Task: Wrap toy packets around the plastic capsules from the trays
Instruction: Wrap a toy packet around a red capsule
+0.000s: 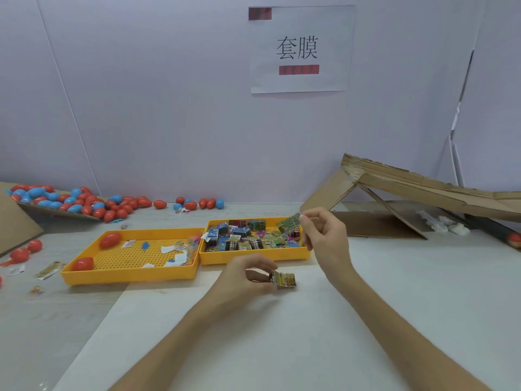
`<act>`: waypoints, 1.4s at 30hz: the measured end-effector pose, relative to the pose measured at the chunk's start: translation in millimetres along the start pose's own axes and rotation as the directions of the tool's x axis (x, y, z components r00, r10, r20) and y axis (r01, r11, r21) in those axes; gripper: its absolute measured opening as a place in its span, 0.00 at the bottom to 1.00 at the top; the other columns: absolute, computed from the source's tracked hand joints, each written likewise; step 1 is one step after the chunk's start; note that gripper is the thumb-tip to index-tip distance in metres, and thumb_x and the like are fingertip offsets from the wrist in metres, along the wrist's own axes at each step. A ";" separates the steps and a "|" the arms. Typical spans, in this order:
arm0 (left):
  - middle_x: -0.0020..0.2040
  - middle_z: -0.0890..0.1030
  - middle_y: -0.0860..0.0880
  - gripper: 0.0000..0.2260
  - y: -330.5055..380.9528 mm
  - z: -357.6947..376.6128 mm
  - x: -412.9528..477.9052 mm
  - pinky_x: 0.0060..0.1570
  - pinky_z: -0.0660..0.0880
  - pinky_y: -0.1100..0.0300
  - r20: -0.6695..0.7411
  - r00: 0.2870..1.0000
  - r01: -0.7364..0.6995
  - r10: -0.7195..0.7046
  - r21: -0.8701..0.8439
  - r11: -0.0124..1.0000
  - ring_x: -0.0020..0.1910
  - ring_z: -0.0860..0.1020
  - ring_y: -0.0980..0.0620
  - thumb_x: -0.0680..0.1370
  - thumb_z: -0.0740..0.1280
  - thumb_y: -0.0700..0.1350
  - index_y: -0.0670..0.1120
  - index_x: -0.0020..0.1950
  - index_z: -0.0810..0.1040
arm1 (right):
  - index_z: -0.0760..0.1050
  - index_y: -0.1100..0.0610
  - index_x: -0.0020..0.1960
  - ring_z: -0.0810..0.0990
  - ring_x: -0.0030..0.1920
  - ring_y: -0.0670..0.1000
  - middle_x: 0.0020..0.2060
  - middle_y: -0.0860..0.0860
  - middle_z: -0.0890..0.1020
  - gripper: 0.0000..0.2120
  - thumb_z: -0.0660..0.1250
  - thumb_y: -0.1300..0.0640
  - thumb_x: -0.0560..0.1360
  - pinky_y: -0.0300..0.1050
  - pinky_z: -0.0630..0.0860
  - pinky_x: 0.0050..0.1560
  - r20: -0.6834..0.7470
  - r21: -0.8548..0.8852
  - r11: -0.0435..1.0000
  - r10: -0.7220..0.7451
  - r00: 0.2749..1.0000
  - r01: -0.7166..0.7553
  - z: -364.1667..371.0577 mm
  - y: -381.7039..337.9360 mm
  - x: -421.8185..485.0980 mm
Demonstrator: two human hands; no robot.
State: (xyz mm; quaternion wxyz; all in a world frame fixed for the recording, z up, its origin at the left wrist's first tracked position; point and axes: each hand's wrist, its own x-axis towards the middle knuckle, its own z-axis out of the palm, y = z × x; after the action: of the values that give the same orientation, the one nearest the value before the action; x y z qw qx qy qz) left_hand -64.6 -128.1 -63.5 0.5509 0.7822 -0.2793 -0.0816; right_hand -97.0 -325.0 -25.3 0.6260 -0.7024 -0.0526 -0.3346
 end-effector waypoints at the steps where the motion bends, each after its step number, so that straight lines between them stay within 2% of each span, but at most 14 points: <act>1: 0.52 0.85 0.51 0.15 -0.1 -0.3 0.4 0.52 0.82 0.56 0.010 1.000 -0.006 0.005 0.024 1.000 0.49 0.85 0.53 0.70 0.80 0.39 0.51 0.53 0.84 | 0.77 0.60 0.46 0.73 0.25 0.49 0.24 0.51 0.77 0.05 0.66 0.63 0.81 0.40 0.71 0.27 -0.006 0.018 1.000 0.011 1.000 -0.011 -1.3 1.0 1.1; 4: 0.51 0.85 0.55 0.15 1.5 -4.2 0.6 0.48 0.80 0.59 0.005 0.999 -0.033 0.033 0.089 0.995 0.49 0.83 0.57 0.70 0.80 0.43 0.55 0.52 0.84 | 0.77 0.60 0.46 0.77 0.23 0.54 0.28 0.56 0.82 0.05 0.66 0.63 0.81 0.42 0.75 0.27 0.021 0.079 0.996 0.040 0.999 -0.042 0.3 2.4 1.8; 8: 0.53 0.84 0.58 0.13 2.0 -9.0 0.2 0.52 0.75 0.59 -0.055 0.996 -0.055 0.063 0.144 0.988 0.53 0.80 0.62 0.74 0.77 0.50 0.60 0.56 0.81 | 0.77 0.60 0.45 0.85 0.33 0.59 0.37 0.57 0.86 0.05 0.66 0.65 0.80 0.42 0.79 0.34 0.151 0.093 0.989 0.100 0.983 -0.115 6.9 4.1 -1.2; 11: 0.51 0.84 0.55 0.08 3.3 -8.2 1.7 0.50 0.77 0.64 -0.127 0.990 -0.049 0.064 0.123 0.991 0.50 0.81 0.61 0.78 0.73 0.49 0.57 0.56 0.82 | 0.77 0.61 0.45 0.86 0.35 0.59 0.37 0.57 0.86 0.05 0.66 0.65 0.80 0.44 0.81 0.36 0.197 0.066 0.990 0.113 0.974 -0.128 9.8 6.2 -3.9; 14: 0.48 0.85 0.52 0.05 6.6 -9.4 1.8 0.46 0.77 0.66 -0.170 0.985 0.002 -0.004 -0.015 1.000 0.48 0.83 0.58 0.82 0.67 0.47 0.54 0.56 0.81 | 0.78 0.60 0.45 0.86 0.36 0.57 0.37 0.56 0.87 0.05 0.68 0.65 0.79 0.46 0.82 0.40 0.240 0.001 0.995 0.099 0.966 -0.102 9.7 8.0 -4.5; 18: 0.46 0.86 0.45 0.10 11.2 -10.8 0.3 0.45 0.79 0.58 -0.082 0.990 0.083 -0.112 -0.299 0.951 0.43 0.83 0.50 0.83 0.64 0.48 0.45 0.58 0.81 | 0.81 0.57 0.43 0.87 0.37 0.56 0.38 0.53 0.86 0.05 0.71 0.63 0.77 0.49 0.83 0.44 0.343 -0.063 0.997 0.059 0.937 -0.040 10.8 6.8 -7.8; 22: 0.42 0.84 0.44 0.11 9.4 -11.8 1.3 0.42 0.79 0.60 -0.104 0.990 0.058 -0.096 -0.320 0.946 0.40 0.81 0.50 0.81 0.67 0.45 0.38 0.54 0.81 | 0.83 0.54 0.42 0.87 0.41 0.55 0.39 0.53 0.86 0.06 0.73 0.64 0.75 0.53 0.84 0.47 0.363 -0.083 0.997 0.028 0.931 0.002 13.1 7.9 -10.9; 24: 0.41 0.84 0.44 0.10 10.0 -13.4 1.9 0.41 0.79 0.60 -0.138 0.987 0.030 -0.087 -0.373 0.927 0.40 0.81 0.50 0.81 0.68 0.46 0.39 0.54 0.82 | 0.83 0.55 0.42 0.87 0.40 0.52 0.38 0.51 0.86 0.05 0.74 0.63 0.75 0.47 0.84 0.45 0.368 -0.121 0.992 0.009 0.930 0.039 12.7 8.8 -10.6; 26: 0.41 0.85 0.44 0.09 10.2 -14.9 2.2 0.42 0.80 0.60 -0.175 0.982 0.005 -0.068 -0.340 0.940 0.39 0.82 0.51 0.79 0.70 0.46 0.41 0.53 0.82 | 0.84 0.55 0.42 0.87 0.40 0.50 0.38 0.50 0.86 0.06 0.74 0.64 0.74 0.42 0.82 0.44 0.381 -0.143 0.988 0.001 0.924 0.058 13.0 8.6 -11.4; 29: 0.39 0.85 0.45 0.05 7.3 -14.7 2.8 0.42 0.80 0.58 -0.228 0.972 -0.008 -0.052 -0.252 0.968 0.37 0.82 0.52 0.78 0.72 0.41 0.39 0.51 0.83 | 0.84 0.56 0.42 0.87 0.41 0.52 0.37 0.52 0.86 0.04 0.74 0.63 0.74 0.45 0.83 0.46 0.413 -0.100 0.994 0.010 0.911 0.035 14.4 8.3 -14.0; 32: 0.39 0.86 0.44 0.05 6.8 -15.5 3.0 0.41 0.80 0.58 -0.244 0.968 -0.003 -0.056 -0.235 0.972 0.36 0.83 0.51 0.77 0.73 0.39 0.39 0.51 0.83 | 0.83 0.55 0.45 0.86 0.41 0.52 0.39 0.51 0.86 0.01 0.74 0.59 0.75 0.43 0.81 0.44 0.399 -0.053 0.998 -0.002 0.917 0.025 15.7 7.7 -13.6; 35: 0.40 0.86 0.44 0.04 7.4 -15.8 2.9 0.39 0.80 0.60 -0.257 0.966 -0.020 -0.039 -0.220 0.975 0.36 0.83 0.51 0.76 0.73 0.38 0.41 0.50 0.83 | 0.82 0.51 0.49 0.86 0.41 0.52 0.40 0.51 0.86 0.07 0.77 0.57 0.73 0.45 0.82 0.44 0.384 -0.052 0.998 0.043 0.922 -0.025 14.9 8.1 -10.7; 38: 0.40 0.86 0.43 0.04 6.7 -15.4 2.6 0.40 0.80 0.60 -0.256 0.966 -0.034 -0.025 -0.226 0.974 0.37 0.84 0.50 0.76 0.74 0.38 0.41 0.50 0.84 | 0.82 0.51 0.52 0.85 0.40 0.50 0.39 0.50 0.86 0.11 0.78 0.59 0.72 0.44 0.82 0.45 0.417 -0.106 0.993 0.096 0.904 -0.057 14.4 10.8 -10.4; 42: 0.41 0.87 0.44 0.05 7.2 -15.2 2.7 0.40 0.81 0.59 -0.274 0.962 -0.041 -0.024 -0.230 0.972 0.38 0.84 0.48 0.77 0.73 0.42 0.42 0.50 0.84 | 0.83 0.56 0.49 0.84 0.36 0.48 0.36 0.51 0.86 0.06 0.75 0.64 0.74 0.41 0.80 0.42 0.433 -0.116 0.990 0.121 0.893 -0.078 16.4 12.1 -11.9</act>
State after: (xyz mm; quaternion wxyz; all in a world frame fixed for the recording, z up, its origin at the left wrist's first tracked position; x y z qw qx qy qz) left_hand -58.3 -118.8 -50.7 0.6726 0.7147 -0.1919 -0.0023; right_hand -93.5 -308.4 -41.7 0.5799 -0.7907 -0.1405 -0.1372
